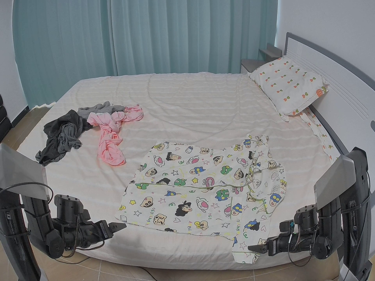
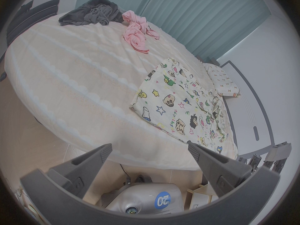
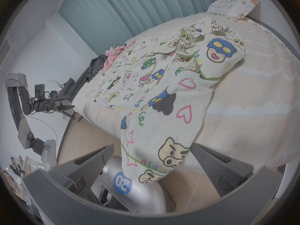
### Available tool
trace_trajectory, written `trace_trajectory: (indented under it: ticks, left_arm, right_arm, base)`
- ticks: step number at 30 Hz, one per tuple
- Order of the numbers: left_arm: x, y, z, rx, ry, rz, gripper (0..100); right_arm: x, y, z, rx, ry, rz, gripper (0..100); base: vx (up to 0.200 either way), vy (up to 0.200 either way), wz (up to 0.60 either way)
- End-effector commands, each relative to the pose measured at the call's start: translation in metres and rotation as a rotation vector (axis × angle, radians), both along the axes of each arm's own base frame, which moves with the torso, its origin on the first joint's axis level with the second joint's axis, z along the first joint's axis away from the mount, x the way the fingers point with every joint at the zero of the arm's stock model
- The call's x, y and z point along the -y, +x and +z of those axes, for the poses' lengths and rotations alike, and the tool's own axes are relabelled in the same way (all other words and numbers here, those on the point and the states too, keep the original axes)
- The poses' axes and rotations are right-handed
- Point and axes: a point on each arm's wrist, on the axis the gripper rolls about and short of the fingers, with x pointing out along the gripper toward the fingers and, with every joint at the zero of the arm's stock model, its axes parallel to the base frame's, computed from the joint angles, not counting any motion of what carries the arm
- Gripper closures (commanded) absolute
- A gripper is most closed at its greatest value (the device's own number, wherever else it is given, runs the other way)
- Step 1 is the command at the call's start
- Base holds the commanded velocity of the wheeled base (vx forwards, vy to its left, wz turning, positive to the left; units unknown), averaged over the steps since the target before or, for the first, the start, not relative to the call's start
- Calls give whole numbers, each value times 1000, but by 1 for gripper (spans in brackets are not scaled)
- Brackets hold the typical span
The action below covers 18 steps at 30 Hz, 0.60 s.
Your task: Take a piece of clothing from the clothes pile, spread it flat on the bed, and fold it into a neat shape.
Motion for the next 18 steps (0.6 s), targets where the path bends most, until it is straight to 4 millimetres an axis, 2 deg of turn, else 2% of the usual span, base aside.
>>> trace_trajectory:
  ticks: [1, 8, 12, 18]
  left_arm:
    - [0, 0, -1, -4, 0, 1, 0]
    - [0, 0, -1, -6, -1, 2, 0]
    - [0, 0, -1, -6, -1, 2, 0]
    - [0, 0, -3, -15, 2, 1, 0]
  right_arm:
    - [9, 3, -4, -8, 5, -34, 0]
    - [18, 5, -5, 7, 5, -34, 0]
    - [32, 22, -15, 65, -22, -67, 0]
    - [19, 22, -15, 78, -21, -3, 0]
  base:
    - [0, 0, 0]
    - [0, 0, 0]
    - [0, 0, 0]
    - [0, 0, 0]
